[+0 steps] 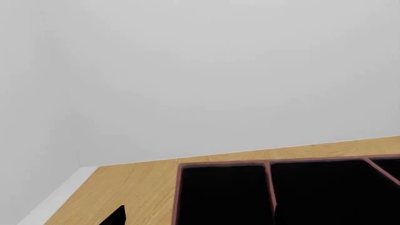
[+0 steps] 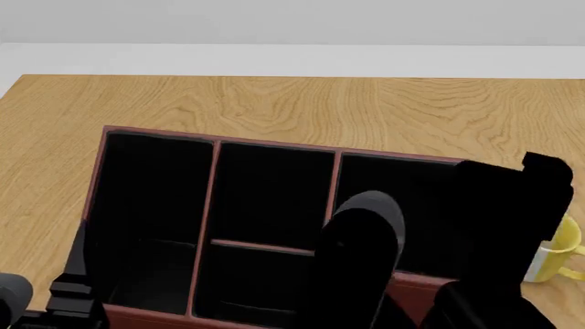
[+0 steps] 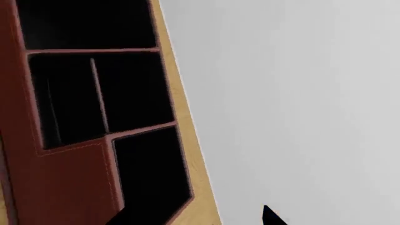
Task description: Pick up the book and place it in the front compartment of the caddy.
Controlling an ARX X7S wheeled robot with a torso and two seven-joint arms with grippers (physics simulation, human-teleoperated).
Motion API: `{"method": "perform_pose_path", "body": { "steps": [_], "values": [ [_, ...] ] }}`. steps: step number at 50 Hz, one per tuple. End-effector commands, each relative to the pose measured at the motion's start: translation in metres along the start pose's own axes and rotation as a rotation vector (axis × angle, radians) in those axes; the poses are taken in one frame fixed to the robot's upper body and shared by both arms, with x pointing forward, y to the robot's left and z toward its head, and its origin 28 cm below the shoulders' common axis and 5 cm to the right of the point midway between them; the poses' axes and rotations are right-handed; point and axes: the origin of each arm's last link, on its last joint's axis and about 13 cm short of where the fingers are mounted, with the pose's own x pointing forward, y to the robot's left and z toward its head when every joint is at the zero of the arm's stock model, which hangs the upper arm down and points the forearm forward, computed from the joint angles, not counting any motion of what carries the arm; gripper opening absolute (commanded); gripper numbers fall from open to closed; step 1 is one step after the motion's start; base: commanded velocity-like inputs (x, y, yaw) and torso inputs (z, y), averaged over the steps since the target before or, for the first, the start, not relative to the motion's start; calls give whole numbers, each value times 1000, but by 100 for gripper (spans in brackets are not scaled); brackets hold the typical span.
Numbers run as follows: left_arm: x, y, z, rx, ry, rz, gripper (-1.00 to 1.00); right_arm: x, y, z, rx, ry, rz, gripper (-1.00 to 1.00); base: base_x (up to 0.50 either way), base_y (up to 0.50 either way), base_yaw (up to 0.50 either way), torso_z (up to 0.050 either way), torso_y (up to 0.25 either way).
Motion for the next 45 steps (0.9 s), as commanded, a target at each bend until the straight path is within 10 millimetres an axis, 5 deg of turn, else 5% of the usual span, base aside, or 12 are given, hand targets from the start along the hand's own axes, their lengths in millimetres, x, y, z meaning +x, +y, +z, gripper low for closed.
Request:
{"method": "perform_pose_path", "body": {
  "steps": [1,28,45],
  "values": [
    [0,-1,-1,1,3,-4,100,-1,-20,5,-192,79,154,100,0,0,0,0,0],
    [2,-2,-5,0,12,-6,100,6,-32,11,-278,185,456,100,0,0,0,0,0],
    [2,-2,-3,6,11,-4,100,26,-14,6,-251,135,517,100,0,0,0,0,0]
  ]
}}
